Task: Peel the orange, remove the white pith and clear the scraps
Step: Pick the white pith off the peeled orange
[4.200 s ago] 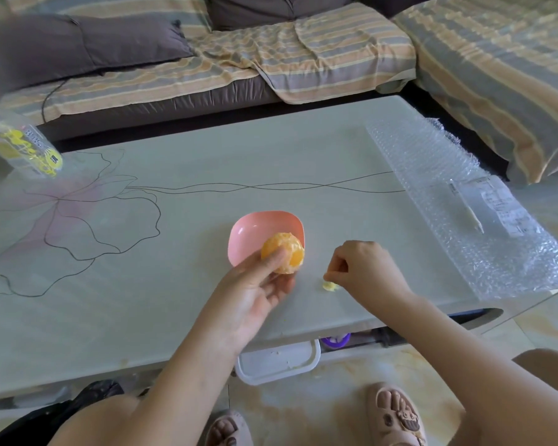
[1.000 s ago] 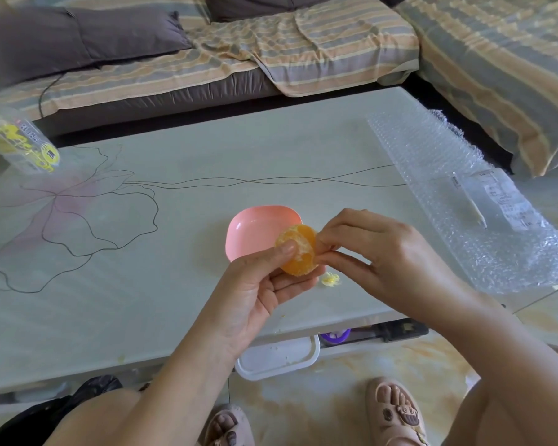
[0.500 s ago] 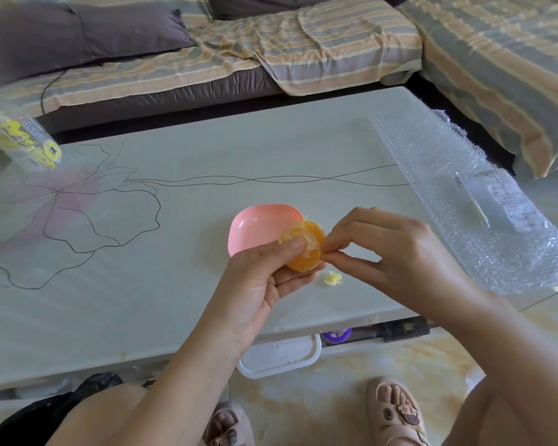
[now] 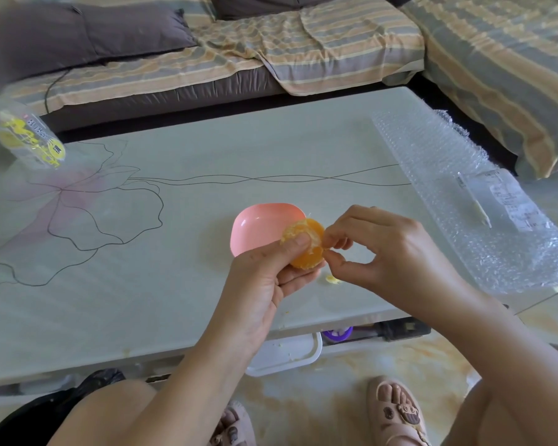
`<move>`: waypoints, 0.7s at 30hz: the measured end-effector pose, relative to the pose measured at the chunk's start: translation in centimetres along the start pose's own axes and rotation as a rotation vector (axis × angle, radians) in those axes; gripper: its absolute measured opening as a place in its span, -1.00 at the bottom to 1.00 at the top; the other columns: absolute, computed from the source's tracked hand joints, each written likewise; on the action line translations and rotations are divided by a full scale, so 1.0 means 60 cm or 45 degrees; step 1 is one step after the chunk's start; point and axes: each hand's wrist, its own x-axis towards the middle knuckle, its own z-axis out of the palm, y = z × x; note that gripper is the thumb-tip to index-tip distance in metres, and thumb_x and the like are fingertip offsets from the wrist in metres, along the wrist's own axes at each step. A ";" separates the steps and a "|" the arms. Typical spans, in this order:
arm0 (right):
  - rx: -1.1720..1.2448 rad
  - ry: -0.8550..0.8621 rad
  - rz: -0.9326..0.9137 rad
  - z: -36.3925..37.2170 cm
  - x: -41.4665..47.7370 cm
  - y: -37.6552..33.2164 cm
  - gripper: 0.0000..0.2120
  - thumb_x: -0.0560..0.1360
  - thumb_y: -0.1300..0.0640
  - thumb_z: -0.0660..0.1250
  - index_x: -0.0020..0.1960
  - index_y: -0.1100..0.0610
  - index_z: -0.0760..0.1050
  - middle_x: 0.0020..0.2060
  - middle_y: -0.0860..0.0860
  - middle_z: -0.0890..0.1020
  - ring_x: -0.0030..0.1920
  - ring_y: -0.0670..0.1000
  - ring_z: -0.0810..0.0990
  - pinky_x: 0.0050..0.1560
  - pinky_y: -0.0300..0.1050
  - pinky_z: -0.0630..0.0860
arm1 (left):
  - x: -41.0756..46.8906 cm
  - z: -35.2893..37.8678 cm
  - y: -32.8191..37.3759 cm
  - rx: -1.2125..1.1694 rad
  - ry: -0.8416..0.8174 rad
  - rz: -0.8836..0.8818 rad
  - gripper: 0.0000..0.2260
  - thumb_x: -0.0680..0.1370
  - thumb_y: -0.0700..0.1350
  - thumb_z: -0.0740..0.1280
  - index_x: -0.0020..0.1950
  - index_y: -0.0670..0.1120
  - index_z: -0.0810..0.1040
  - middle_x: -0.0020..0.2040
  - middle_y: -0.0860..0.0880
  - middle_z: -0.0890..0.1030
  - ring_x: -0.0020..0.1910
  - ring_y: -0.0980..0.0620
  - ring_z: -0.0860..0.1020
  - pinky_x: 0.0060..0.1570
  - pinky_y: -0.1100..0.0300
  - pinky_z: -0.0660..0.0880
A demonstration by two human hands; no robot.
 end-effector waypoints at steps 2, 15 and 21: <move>-0.017 -0.002 -0.011 0.001 0.001 0.000 -0.96 0.41 0.16 0.36 -0.18 0.11 0.58 -0.29 -0.09 0.51 -0.31 -0.03 0.50 -0.22 -0.27 0.41 | -0.001 0.001 0.001 -0.015 0.005 -0.010 -0.73 0.32 -0.11 0.39 -0.07 -0.24 0.64 -0.11 -0.16 0.70 -0.17 -0.03 0.69 -0.01 0.08 0.61; -0.143 0.221 0.055 0.023 -0.003 -0.015 -0.96 0.29 0.27 0.38 -0.25 0.18 0.58 -0.37 0.01 0.55 -0.40 0.05 0.47 -0.27 -0.26 0.37 | -0.004 0.012 0.004 0.010 -0.033 -0.020 -0.82 0.35 -0.07 0.37 -0.24 -0.12 0.72 -0.15 -0.13 0.71 -0.15 -0.03 0.70 -0.06 0.18 0.62; -0.219 0.286 0.028 0.030 -0.006 -0.023 -0.91 0.37 0.22 0.30 -0.26 0.19 0.56 -0.38 0.03 0.56 -0.42 0.08 0.49 -0.30 -0.18 0.38 | -0.006 0.020 0.006 0.139 0.006 0.059 -0.84 0.39 -0.07 0.38 -0.34 -0.04 0.72 -0.26 -0.03 0.71 -0.23 0.04 0.69 -0.19 0.27 0.59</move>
